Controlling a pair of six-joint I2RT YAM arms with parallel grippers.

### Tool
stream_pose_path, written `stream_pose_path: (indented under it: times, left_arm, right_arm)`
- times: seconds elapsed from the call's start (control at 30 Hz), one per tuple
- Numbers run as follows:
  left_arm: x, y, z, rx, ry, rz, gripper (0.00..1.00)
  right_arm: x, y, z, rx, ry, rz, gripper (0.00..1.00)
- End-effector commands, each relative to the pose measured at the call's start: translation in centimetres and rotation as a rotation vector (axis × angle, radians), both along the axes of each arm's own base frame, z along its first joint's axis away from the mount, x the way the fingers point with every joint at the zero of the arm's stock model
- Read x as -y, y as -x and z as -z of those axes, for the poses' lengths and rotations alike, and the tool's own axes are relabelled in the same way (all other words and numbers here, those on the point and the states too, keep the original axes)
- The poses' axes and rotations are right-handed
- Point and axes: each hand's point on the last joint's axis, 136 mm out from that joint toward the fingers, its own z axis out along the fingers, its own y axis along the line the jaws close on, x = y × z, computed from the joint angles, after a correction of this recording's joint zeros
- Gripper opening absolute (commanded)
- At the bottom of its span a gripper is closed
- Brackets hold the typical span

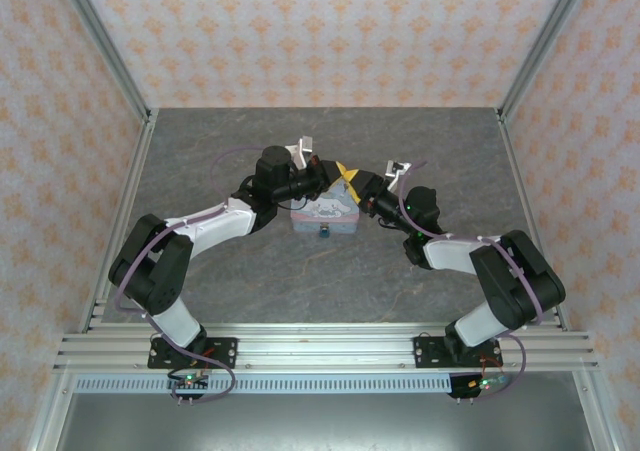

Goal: Unlock a padlock with a key

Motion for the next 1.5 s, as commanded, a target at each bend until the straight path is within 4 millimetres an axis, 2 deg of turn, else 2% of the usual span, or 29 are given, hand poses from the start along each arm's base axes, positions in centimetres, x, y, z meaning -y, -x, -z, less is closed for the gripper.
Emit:
stream_pose_path:
  times: [0.0,0.3,0.6,0.73,0.8,0.9,0.93,1.03,1.17,1.47]
  left_arm:
    - [0.4,0.0,-0.4,0.023,0.016,-0.003,0.00]
    - [0.5,0.2,-0.4,0.022,0.016,0.003,0.00]
    - [0.3,0.3,-0.4,0.021,0.014,-0.001,0.00]
    - [0.4,0.2,-0.4,0.020,0.013,-0.005,0.00]
    - [0.4,0.1,-0.6,0.023,0.016,-0.005,0.00]
    - [0.4,0.1,-0.7,0.026,0.017,-0.004,0.00]
    - [0.4,0.1,-0.7,0.027,0.017,-0.004,0.00]
    - [0.4,0.1,-0.7,0.023,0.016,-0.004,0.00]
    - [0.5,0.1,-0.6,0.023,0.015,-0.003,0.00]
    - [0.6,0.2,-0.6,0.021,0.014,0.001,0.00]
  right_arm:
    - [-0.1,0.0,-2.1,0.075,-0.022,0.007,0.46]
    - [-0.4,-0.8,-2.2,0.078,-0.014,0.009,0.41]
    - [-0.4,-1.1,-1.8,0.070,-0.009,0.009,0.28]
    - [-0.2,-0.9,-1.2,0.059,-0.001,0.010,0.25]
    - [-0.1,-0.7,-1.0,0.056,0.002,0.012,0.27]
    - [0.1,-0.7,-0.7,0.049,0.009,0.020,0.51]
    - [0.3,-0.8,-0.6,0.047,0.013,0.026,0.54]
    - [1.0,-1.2,-0.8,0.053,0.023,0.047,0.54]
    - [1.6,-1.6,-1.6,0.074,0.033,0.050,0.49]
    - [1.0,-2.1,-2.3,0.108,0.063,0.013,0.45]
